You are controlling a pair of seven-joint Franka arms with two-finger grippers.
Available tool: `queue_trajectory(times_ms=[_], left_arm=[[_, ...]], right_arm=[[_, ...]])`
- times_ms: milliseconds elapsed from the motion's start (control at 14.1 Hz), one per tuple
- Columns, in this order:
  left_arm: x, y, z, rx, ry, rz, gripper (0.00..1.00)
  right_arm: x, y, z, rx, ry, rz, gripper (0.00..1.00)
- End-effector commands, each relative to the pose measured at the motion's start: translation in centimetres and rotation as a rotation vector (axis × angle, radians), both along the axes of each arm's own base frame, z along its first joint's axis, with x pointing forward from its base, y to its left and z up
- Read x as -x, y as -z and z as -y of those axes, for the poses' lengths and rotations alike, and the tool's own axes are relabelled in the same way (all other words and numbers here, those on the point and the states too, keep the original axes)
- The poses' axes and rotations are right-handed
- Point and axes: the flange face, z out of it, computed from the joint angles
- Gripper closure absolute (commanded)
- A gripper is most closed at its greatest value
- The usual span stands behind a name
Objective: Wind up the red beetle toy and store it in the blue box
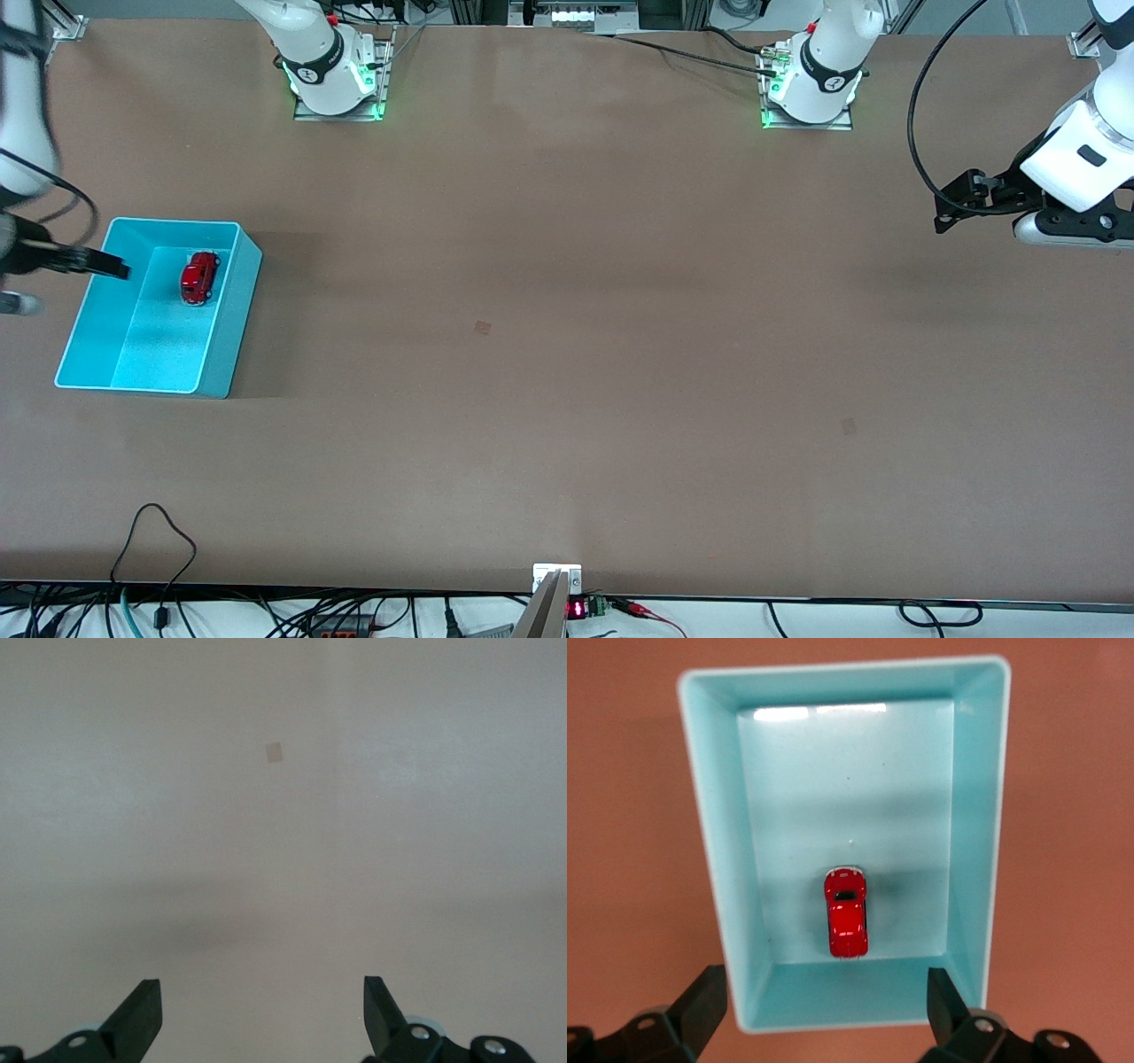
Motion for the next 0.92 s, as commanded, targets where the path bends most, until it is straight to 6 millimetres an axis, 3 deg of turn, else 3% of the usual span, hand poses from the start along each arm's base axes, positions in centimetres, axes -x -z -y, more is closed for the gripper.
queue_trajectory(times_ms=[0, 212, 425, 566, 850], left_arm=[[-0.4, -0.5, 0.2, 0.017, -0.002, -0.007, 0.0], [-0.4, -0.5, 0.2, 0.017, -0.002, -0.007, 0.0], [-0.4, -0.5, 0.2, 0.017, -0.002, -0.007, 0.0], [-0.4, -0.5, 0.2, 0.017, -0.002, -0.007, 0.0], [-0.4, -0.4, 0.1, 0.017, -0.004, -0.01, 0.0]], right_arm=[[0.0, -7.7, -3.5, -0.019, -0.055, 0.027, 0.0], [0.8, -14.7, -7.1, -0.023, -0.11, 0.034, 0.0], [3.2, -18.3, -9.6, -0.035, -0.122, 0.01, 0.0], [3.2, -18.6, -11.3, -0.025, -0.057, 0.012, 0.0], [3.1, -18.4, -11.7, -0.027, -0.058, 0.009, 0.0]])
